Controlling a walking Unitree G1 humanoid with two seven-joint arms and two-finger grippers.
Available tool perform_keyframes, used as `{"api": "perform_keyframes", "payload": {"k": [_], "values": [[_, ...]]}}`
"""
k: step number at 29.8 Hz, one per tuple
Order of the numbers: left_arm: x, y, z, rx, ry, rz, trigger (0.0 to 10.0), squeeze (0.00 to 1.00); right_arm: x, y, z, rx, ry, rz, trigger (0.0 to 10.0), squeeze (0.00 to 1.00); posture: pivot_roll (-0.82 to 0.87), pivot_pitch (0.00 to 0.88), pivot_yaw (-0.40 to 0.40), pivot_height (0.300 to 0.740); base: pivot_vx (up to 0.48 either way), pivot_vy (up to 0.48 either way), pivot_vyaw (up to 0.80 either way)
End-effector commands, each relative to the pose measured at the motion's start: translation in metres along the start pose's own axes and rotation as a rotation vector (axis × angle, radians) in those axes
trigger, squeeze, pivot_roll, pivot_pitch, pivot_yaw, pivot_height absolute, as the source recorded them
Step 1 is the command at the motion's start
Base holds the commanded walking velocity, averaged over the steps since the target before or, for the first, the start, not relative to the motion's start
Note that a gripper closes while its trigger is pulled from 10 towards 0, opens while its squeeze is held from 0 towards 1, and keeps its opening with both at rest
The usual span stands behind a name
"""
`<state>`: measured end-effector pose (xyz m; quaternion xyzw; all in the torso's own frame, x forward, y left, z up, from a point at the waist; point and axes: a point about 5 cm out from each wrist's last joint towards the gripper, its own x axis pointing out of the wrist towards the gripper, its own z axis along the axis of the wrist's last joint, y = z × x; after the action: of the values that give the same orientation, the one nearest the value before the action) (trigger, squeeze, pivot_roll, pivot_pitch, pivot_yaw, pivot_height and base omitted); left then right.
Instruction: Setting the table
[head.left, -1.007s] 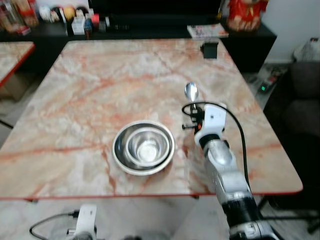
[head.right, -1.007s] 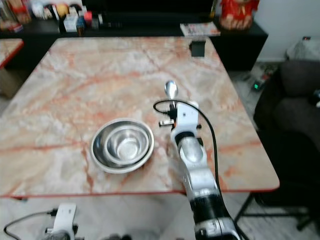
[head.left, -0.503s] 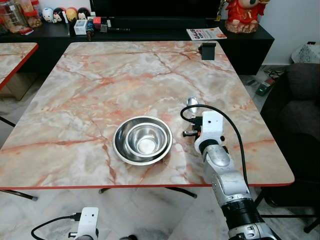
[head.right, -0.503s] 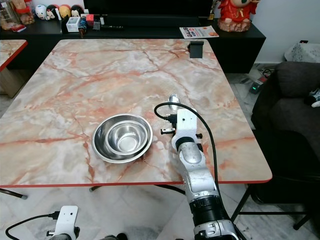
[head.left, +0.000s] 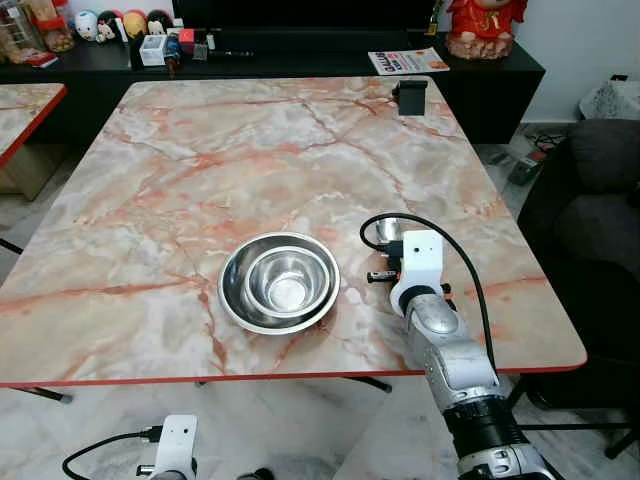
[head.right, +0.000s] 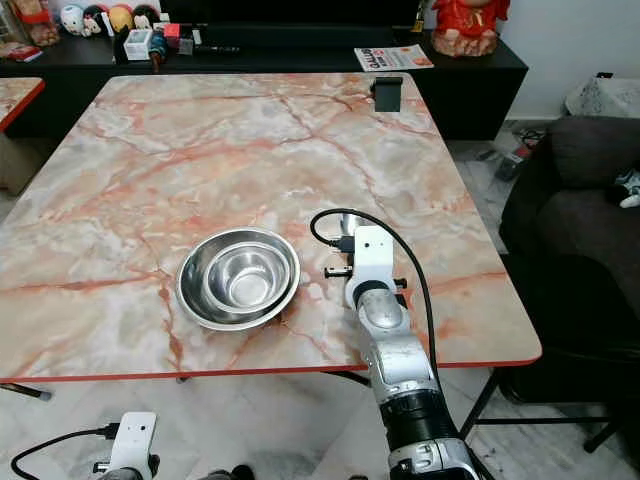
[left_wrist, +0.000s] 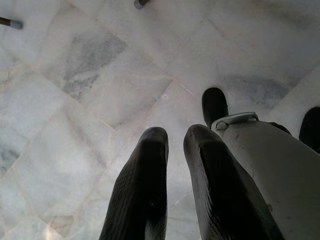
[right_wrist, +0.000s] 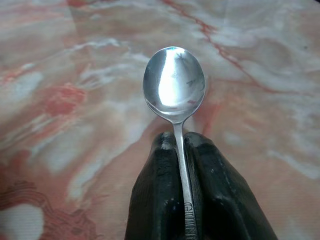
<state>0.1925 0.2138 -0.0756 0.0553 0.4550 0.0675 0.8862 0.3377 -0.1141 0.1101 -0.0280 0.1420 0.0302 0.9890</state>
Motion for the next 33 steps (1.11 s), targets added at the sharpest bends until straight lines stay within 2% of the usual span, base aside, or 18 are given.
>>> {"api": "perform_keyframes", "payload": {"k": [1,8,30,31,32,33], "values": [[-0.0007,0.0012,-0.006,-0.002,0.025,0.008,10.0,0.0,0.0003,0.002,-0.0029,-0.017,0.023,0.012,10.0,0.0,-0.06,0.147,-0.015,0.74,0.0,0.0,0.0],[-0.0009,0.0019,-0.0074,-0.001,0.03,0.009,10.0,0.0,-0.0009,0.0067,-0.0074,-0.024,0.053,0.034,10.0,0.0,-0.06,0.148,-0.014,0.74,0.0,0.0,0.0],[-0.001,0.002,-0.0077,0.01,0.032,0.008,10.0,0.0,-0.0015,0.0069,-0.0109,-0.03,0.07,0.043,10.0,0.0,-0.06,0.15,-0.011,0.74,0.0,0.0,0.0],[-0.001,0.0018,-0.0078,0.011,0.032,0.007,10.0,0.0,-0.0016,0.007,-0.0115,-0.029,0.072,0.043,10.0,0.41,-0.06,0.15,-0.011,0.74,0.0,0.0,0.0],[-0.001,0.0018,-0.0078,0.011,0.032,0.007,10.0,0.0,-0.0017,0.0069,-0.0117,-0.029,0.072,0.043,10.0,0.41,-0.06,0.152,-0.011,0.74,0.0,0.0,0.0],[-0.001,0.0018,-0.0077,0.012,0.032,0.007,10.0,0.0,-0.0018,0.0069,-0.0119,-0.026,0.073,0.041,10.0,1.0,-0.06,0.151,-0.01,0.74,0.0,0.0,0.0]]}}
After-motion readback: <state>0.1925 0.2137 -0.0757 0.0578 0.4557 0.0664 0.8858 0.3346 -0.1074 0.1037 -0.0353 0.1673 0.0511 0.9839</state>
